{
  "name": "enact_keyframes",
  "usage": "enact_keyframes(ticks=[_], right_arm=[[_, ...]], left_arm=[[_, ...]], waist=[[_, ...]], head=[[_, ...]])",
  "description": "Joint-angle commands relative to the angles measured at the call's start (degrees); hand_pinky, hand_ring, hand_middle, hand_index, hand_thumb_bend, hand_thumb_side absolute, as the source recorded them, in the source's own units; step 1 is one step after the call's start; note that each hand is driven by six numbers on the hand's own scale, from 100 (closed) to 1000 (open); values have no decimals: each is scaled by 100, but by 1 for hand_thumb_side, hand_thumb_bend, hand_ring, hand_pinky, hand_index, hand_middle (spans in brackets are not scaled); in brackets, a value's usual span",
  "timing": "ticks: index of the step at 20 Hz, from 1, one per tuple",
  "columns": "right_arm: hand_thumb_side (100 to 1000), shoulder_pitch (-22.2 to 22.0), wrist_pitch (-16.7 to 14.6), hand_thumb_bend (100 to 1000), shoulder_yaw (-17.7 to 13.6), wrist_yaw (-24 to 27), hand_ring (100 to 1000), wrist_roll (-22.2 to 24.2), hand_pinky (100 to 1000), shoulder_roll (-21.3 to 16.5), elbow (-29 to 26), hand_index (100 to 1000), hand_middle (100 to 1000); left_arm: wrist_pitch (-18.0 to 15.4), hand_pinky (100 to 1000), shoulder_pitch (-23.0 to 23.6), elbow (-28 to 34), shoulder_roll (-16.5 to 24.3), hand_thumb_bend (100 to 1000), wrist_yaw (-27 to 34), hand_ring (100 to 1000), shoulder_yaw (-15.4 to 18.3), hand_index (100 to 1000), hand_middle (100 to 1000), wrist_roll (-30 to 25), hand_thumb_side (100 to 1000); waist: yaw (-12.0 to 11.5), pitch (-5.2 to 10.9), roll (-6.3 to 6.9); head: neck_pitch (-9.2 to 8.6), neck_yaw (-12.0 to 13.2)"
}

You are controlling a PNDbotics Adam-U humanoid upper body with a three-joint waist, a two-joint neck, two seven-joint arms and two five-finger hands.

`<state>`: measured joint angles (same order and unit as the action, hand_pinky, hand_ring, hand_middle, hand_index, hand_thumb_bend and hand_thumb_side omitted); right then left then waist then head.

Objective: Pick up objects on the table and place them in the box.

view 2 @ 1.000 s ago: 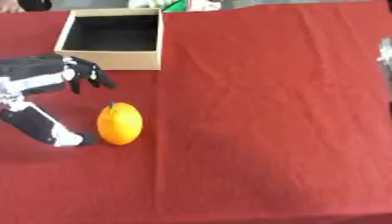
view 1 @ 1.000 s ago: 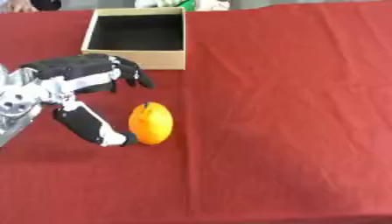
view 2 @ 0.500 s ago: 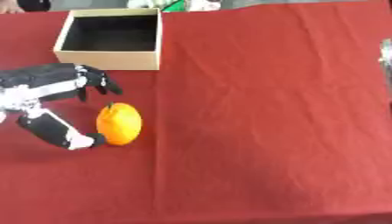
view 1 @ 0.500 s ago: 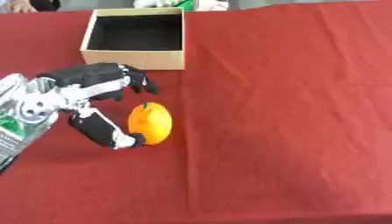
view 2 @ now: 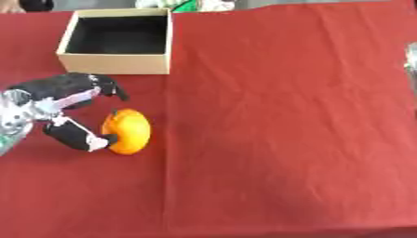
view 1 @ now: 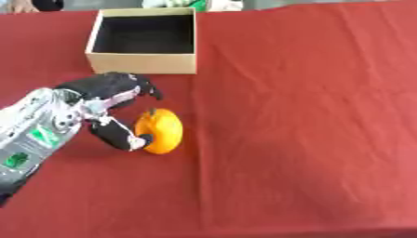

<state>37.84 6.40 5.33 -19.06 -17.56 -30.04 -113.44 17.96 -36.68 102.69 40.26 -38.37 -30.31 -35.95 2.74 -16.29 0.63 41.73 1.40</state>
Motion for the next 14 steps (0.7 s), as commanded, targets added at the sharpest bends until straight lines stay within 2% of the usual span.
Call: enact_keyframes(ticks=[1,2,7,8,10,13,14], right_arm=[[946,97,-10,100,-24,17,862,1,930,-66,-115,915,804],[946,93,-9,100,-26,19,862,-5,930,-63,-115,916,804],[946,68,2,100,-39,28,862,-33,931,-56,-115,917,804],[947,65,-1,100,-40,29,862,-38,931,-55,-115,917,804],[947,55,1,100,-42,30,862,-44,931,-61,-115,917,804],[949,41,5,100,-46,30,863,-50,931,-75,-115,917,804],[949,36,6,100,-47,30,863,-50,931,-79,-115,917,804]], left_arm=[[-72,597,-97,-11,28,315,16,795,9,821,732,42,213],[-71,558,-100,9,20,299,59,768,14,803,701,71,215],[-48,448,-106,154,6,259,363,665,23,773,658,253,190],[-32,382,-99,136,10,187,387,605,23,745,618,272,166],[-13,344,-89,105,17,100,385,572,35,739,613,326,118],[-51,329,-70,212,83,100,286,555,116,747,626,410,103],[-58,321,-64,273,115,100,262,546,159,749,628,419,134]], waist=[[0,89,3],[0,90,4],[1,91,8],[3,91,9],[8,90,10],[7,90,17],[3,91,20]], head=[[-16,27],[-19,27],[-33,38],[-34,38],[-36,35],[-39,19],[-35,13]])
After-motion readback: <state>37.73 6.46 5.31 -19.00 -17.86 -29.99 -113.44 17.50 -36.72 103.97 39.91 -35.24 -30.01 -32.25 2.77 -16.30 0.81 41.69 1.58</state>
